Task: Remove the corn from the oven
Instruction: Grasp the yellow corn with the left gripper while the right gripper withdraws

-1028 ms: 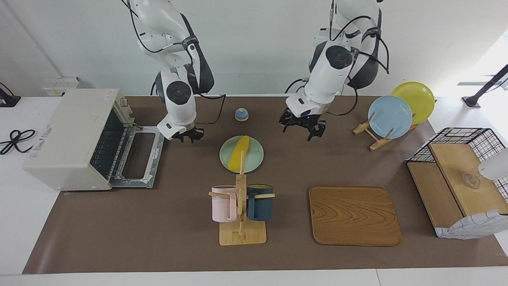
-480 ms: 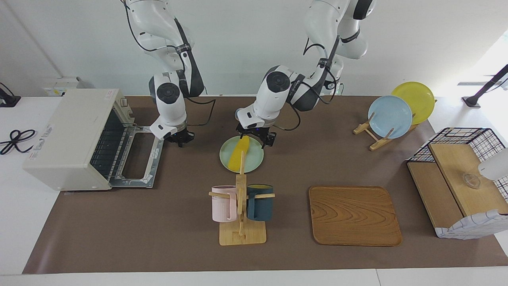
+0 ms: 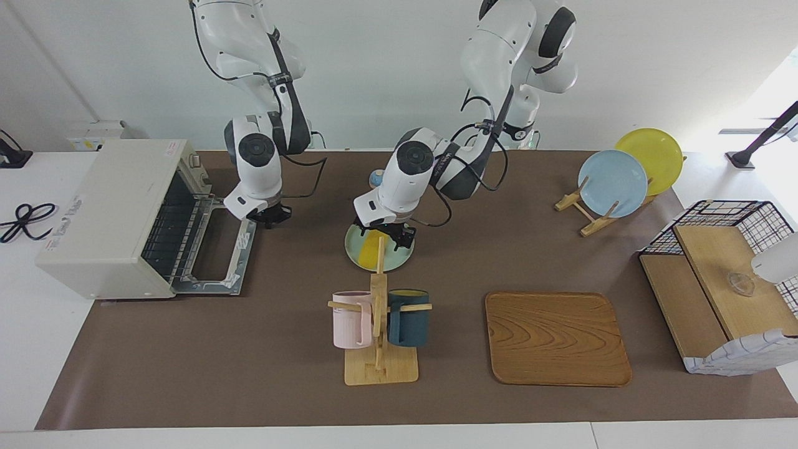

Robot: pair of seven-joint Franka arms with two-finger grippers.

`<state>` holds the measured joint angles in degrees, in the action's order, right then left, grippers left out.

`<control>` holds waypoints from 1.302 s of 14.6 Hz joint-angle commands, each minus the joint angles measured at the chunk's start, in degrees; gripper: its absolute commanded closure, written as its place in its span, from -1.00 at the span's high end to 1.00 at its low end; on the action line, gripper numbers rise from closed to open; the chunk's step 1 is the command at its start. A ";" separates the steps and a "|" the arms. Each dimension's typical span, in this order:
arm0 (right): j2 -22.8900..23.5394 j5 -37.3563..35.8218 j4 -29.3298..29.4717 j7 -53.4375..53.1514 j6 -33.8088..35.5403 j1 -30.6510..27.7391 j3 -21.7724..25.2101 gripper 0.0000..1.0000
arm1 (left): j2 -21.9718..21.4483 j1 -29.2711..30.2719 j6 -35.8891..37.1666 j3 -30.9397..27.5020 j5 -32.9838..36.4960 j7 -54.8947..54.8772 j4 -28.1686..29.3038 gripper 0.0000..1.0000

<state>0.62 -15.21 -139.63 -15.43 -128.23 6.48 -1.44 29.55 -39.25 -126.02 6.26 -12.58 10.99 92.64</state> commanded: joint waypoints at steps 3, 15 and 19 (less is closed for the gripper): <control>-2.11 -4.55 -0.91 -0.65 2.90 -1.21 -0.41 -1.00 | 0.33 -3.28 -2.47 -1.25 0.98 1.85 1.93 1.00; -4.48 -10.54 14.38 12.50 23.81 -5.50 -0.06 -1.00 | 1.74 -4.26 -3.97 -2.39 4.32 8.08 2.02 -0.73; -7.90 -10.54 14.91 20.69 25.31 -10.69 -0.06 -1.00 | -0.10 -2.07 0.58 -2.66 4.05 8.18 1.76 -1.00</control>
<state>-7.65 -23.39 -125.81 0.78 -99.75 -0.69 -1.84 30.83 -42.60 -128.61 4.35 -9.45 18.22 94.56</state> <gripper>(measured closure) 0.991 0.441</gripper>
